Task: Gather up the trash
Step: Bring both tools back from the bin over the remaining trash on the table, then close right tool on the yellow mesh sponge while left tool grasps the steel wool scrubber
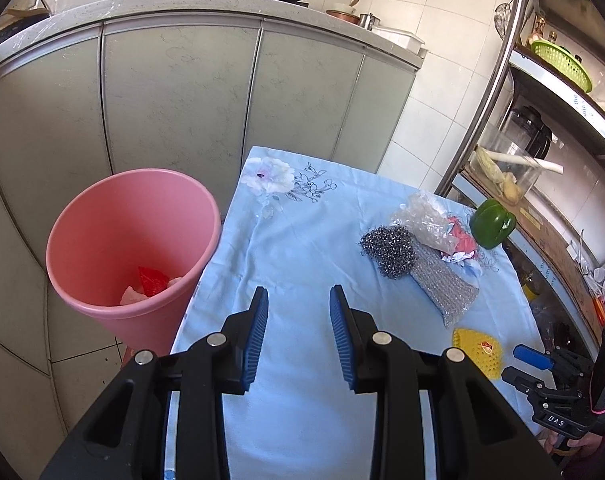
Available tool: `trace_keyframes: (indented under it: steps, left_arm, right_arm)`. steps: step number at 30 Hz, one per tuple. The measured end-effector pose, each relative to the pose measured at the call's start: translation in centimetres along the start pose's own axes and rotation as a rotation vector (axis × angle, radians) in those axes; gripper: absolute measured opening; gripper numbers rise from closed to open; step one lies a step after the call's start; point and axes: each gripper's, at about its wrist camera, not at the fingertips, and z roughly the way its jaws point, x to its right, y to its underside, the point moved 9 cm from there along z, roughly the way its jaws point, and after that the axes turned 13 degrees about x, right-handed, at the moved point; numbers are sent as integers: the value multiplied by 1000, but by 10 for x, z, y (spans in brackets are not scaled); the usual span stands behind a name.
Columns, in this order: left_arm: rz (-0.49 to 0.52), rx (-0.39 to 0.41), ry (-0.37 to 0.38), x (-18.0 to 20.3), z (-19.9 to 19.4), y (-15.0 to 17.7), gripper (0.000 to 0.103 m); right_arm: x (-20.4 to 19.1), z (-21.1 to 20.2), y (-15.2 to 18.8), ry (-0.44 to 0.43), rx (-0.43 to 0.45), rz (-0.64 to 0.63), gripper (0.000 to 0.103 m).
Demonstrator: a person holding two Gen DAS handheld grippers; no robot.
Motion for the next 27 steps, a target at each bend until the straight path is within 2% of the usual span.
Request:
trace_keyframes:
  steps: [6,12,16,18,20,22,27]
  left_arm:
    - [17,-18,6,6,6,5,31]
    - [21,-35,3,5,10,11,31]
    - [16,-47,-4,3,17,13,31]
    - [17,-53,0,4,21,14,31]
    - [23,-57,3,6,24,14,31]
    - [30,-59,9,9,27,13,31]
    - [56,-57,26,21,36,9,31]
  right_arm:
    - [-25,13,-3,-31,-30,-174,46]
    - [-19,34,10,26,-109,-342,46]
    - [-7,35,7,-6,-109,-261,46]
    - [0,33,6,-31,-99,-181,37]
    - [7,30,3,-45,-77,-108,22]
    - [13,26,-1,-54,-53,-42,15]
    - [27,20,-17,-106,26,184,12]
